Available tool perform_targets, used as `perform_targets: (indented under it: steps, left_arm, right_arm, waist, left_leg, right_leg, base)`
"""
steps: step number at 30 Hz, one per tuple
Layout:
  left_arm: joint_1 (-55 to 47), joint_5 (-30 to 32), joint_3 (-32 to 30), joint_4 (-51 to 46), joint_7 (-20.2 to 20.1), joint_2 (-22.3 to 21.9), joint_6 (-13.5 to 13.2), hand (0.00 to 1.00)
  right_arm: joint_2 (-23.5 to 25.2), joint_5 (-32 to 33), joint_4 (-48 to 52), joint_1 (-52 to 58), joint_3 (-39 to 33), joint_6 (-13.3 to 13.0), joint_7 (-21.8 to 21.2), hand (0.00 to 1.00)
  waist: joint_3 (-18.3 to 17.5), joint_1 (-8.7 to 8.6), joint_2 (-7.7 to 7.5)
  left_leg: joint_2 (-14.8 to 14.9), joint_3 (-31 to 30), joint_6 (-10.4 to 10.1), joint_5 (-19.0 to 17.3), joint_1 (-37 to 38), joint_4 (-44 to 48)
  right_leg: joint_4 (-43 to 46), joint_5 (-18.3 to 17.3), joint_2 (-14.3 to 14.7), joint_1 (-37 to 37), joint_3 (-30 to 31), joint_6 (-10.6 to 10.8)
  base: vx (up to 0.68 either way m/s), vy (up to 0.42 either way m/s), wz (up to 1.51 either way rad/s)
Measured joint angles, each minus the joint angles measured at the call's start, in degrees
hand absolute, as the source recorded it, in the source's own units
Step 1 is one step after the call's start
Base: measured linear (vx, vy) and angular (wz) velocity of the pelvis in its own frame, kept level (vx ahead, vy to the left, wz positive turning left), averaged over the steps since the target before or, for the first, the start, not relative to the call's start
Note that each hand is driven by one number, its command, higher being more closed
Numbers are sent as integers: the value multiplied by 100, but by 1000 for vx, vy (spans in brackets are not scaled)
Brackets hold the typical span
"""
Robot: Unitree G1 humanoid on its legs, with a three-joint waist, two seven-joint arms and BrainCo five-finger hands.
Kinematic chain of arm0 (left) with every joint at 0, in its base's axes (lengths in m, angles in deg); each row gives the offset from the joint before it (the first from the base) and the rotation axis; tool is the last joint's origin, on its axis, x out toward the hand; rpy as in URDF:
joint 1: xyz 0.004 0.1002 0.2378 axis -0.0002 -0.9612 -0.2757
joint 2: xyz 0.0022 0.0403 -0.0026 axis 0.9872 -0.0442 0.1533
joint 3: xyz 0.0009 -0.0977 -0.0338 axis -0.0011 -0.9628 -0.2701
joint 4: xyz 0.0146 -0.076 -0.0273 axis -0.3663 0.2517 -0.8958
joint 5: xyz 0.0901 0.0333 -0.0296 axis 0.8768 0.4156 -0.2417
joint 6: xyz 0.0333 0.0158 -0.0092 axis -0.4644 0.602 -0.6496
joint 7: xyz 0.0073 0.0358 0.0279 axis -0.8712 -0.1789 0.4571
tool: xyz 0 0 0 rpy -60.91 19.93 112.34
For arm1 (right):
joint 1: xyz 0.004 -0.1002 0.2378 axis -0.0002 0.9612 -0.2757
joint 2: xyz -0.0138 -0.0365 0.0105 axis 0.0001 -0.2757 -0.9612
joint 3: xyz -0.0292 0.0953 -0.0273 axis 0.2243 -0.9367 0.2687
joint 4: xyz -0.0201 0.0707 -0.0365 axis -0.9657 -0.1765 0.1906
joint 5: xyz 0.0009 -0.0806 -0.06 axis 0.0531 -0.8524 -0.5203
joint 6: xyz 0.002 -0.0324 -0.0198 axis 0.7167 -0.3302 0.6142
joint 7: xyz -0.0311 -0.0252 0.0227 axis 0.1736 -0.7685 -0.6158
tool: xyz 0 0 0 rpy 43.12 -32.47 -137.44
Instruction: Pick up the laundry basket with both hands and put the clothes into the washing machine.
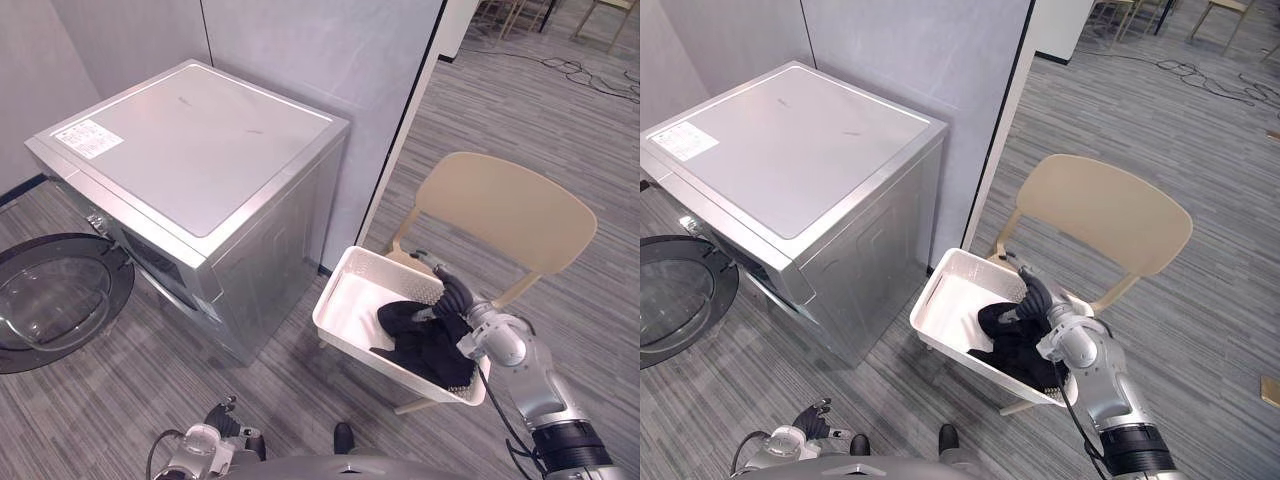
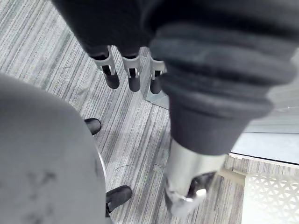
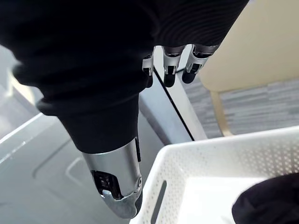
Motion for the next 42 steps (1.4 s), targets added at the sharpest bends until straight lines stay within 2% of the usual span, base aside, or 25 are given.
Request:
perform_targets:
  steps: [4, 15, 20, 27, 31, 34, 42]
  left_arm:
    - [-10, 0, 66, -72, -16, 8, 7, 0]
    - [19, -146, 495, -439, -32, 20, 15, 0]
    - [63, -252, 548, -444, 5, -7, 38, 0]
    - [63, -288, 555, -442, 40, -15, 39, 0]
    - [59, -279, 547, -438, 40, -23, 39, 0]
    - [49, -267, 531, -431, 44, -25, 39, 0]
    - [-57, -131, 510, -367, 43, -25, 36, 0]
  right_arm:
    - [-11, -359, -20, 44, -6, 1, -367, 0]
    - [-11, -964, -426, 276, 1, 8, -340, 0]
    - [39, -958, -494, 270, -7, 118, -321, 0]
    - [605, -630, -780, 291, -305, 261, -62, 0]
    - [748, -612, -1018, 393, -474, 283, -27, 0]
    - [852, -387, -1186, 459, -587, 306, 152, 0]
    - [1099, -164, -1684, 714, -775, 395, 290, 0]
  waist:
    - [41, -28, -6]
    - [416, -60, 102]
    - [484, -68, 142]
    - [504, -80, 158]
    - [502, -69, 161]
    - [489, -71, 174]
    - [250, -137, 198]
  left_leg:
    - [-35, -32, 4, 5, -7, -6]
    - [-37, 34, 11, 8, -217, 53]
    - [-36, 44, 21, -16, -311, 118]
    - [-32, 164, 20, -69, -295, 138]
    - [-27, 199, 20, -100, -198, 136]
    - [-26, 299, 21, -118, -143, 117]
    - [-30, 348, 23, -118, -65, 81]
  right_leg:
    - [-4, 0, -42, 4, -40, 7]
    - [58, 25, -48, -245, 61, 34]
    - [82, 26, -48, -317, 80, 34]
    - [104, 28, -44, -366, 222, 39]
    - [82, 26, -41, -270, 246, 42]
    - [78, 33, -38, -266, 349, 54]
    - [-63, 108, -40, -170, 394, 73]
  base:
    - [-13, 8, 5]
    - [-15, 6, -3]
    - [-3, 1, -1]
    - [-15, 10, -9]
    - [-4, 4, -5]
    - [-14, 9, -15]
    - [-9, 3, -3]
